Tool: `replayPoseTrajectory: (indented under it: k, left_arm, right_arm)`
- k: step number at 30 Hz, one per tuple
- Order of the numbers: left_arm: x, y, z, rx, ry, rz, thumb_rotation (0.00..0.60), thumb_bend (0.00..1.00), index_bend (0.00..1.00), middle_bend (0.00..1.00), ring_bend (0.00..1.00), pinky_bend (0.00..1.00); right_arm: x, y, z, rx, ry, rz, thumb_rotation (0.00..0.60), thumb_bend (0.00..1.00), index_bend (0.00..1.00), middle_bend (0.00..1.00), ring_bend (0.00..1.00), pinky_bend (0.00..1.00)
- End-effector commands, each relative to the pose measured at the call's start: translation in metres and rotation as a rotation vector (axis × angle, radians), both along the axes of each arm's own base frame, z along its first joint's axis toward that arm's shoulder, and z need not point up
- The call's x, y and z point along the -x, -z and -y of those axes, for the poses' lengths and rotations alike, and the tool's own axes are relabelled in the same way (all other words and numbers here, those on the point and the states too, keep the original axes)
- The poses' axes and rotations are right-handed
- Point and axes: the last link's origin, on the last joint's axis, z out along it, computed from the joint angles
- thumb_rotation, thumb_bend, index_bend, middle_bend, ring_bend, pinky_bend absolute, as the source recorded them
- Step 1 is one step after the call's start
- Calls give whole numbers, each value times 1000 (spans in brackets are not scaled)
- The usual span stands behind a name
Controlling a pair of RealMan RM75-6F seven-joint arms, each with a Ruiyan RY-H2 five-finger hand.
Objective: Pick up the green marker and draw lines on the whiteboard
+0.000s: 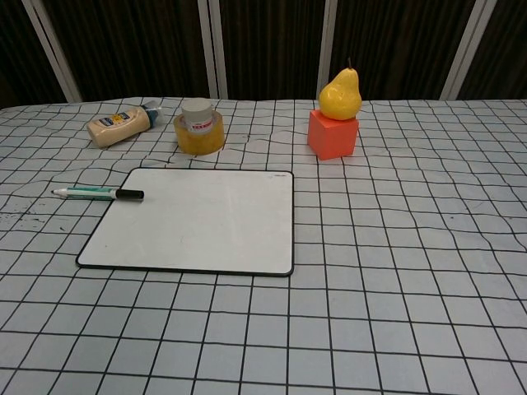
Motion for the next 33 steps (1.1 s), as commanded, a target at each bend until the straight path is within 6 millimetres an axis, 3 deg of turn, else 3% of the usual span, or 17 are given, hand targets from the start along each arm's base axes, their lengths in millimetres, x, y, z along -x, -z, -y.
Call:
replayPoseTrajectory:
  k: [1,12,16,24,33]
  left_arm:
    - [-15,14,-34,13,2,-29,600,237,396,93,7,89]
    - [-41,63,-109,67,-26,-141,600,334,457,109,6,89]
    - [-47,82,-125,90,-35,-173,600,384,462,110,7,89]
    - [-58,121,-147,151,-57,-200,600,439,467,111,7,89]
    - [-61,148,-152,205,-66,-215,600,442,466,109,7,89]
  right_arm:
    - [0,0,0,-5,0,9,600,325,0,0,0,36]
    - [2,0,2,-22,22,43,600,325,0,0,0,36]
    - [1,0,3,-30,26,52,600,325,0,0,0,36]
    - [2,0,5,-41,33,73,600,325,0,0,0,36]
    - [3,-1,7,-46,40,82,600,324,0,0,0,36]
